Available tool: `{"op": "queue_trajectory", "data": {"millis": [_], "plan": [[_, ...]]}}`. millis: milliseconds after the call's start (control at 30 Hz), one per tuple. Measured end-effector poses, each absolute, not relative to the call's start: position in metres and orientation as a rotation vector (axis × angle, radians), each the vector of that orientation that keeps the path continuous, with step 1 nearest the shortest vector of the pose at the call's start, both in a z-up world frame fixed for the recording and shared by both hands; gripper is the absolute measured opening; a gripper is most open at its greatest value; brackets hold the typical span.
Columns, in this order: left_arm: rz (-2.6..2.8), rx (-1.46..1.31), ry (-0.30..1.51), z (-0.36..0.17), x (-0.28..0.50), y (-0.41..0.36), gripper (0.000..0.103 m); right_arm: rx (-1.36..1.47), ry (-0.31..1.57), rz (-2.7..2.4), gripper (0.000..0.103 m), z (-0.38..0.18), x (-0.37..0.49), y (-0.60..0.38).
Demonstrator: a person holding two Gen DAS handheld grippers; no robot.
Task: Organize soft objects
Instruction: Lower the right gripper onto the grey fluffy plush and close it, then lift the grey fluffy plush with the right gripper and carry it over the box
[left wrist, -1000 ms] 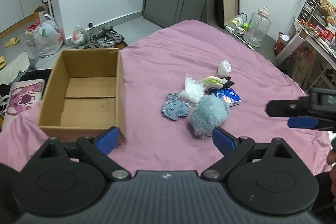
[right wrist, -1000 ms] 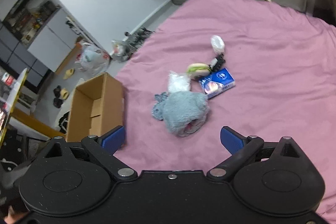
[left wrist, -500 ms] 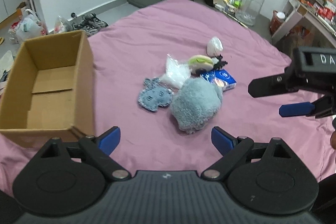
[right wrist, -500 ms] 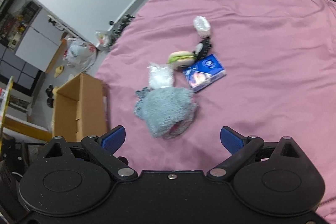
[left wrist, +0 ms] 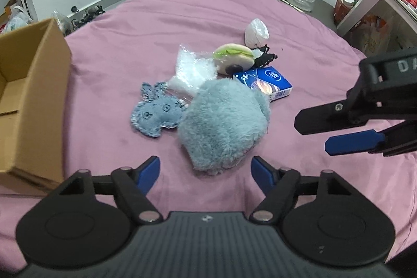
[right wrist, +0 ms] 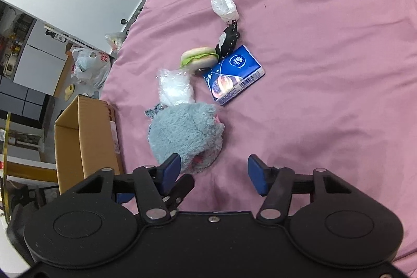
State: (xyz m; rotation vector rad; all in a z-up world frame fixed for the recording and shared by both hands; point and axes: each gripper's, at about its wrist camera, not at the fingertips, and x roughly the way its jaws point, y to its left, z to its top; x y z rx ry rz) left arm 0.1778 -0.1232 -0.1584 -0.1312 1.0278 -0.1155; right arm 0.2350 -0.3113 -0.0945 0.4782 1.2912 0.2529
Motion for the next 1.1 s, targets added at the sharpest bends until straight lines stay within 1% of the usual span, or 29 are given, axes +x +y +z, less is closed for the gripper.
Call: {"op": "queue_trajectory", "data": {"millis": [100,133,167,200,267,433,600,700,933,967,1033,1067,1100], "plan": [[-0.121,-0.118,1.026,-0.167,0.185,-0.129,0.069,0.484,1.305,0.257,0.057,-0.102,0.238,-0.31],[-0.114,-0.109,1.026,-0.169,0.187,-0.13,0.062,0.481,1.313,0.259,0.057,-0.105,0.24,-0.309],[-0.103,-0.108,1.022,-0.171,0.189,-0.129,0.053,0.487,1.319,0.264,0.057,-0.107,0.241,-0.308],[-0.09,-0.115,1.014,-0.172,0.191,-0.128,0.05,0.492,1.319,0.271,0.057,-0.109,0.244,-0.307],[-0.082,-0.122,0.986,-0.171,0.194,-0.126,0.036,0.497,1.303,0.28,0.056,-0.11,0.249,-0.307],[-0.055,-0.187,0.936,-0.163,0.204,-0.113,0.033,0.495,1.292,0.299,0.056,-0.114,0.265,-0.302],[-0.061,-0.198,0.933,-0.159,0.216,-0.11,0.033,0.455,1.296,0.329,0.055,-0.12,0.281,-0.287],[-0.063,-0.222,0.926,-0.157,0.222,-0.109,0.033,0.45,1.318,0.323,0.05,-0.128,0.29,-0.281],[-0.067,-0.258,0.93,-0.162,0.23,-0.106,0.033,0.48,1.327,0.319,0.05,-0.136,0.298,-0.278],[-0.067,-0.261,0.929,-0.162,0.231,-0.106,0.033,0.484,1.324,0.314,0.048,-0.137,0.299,-0.278],[-0.067,-0.269,0.926,-0.163,0.232,-0.107,0.032,0.493,1.326,0.309,0.031,-0.141,0.301,-0.278],[-0.07,-0.28,0.925,-0.163,0.233,-0.106,0.03,0.508,1.329,0.316,0.026,-0.142,0.303,-0.277],[-0.072,-0.294,0.928,-0.163,0.233,-0.105,0.029,0.514,1.323,0.317,0.023,-0.141,0.302,-0.276]]}}
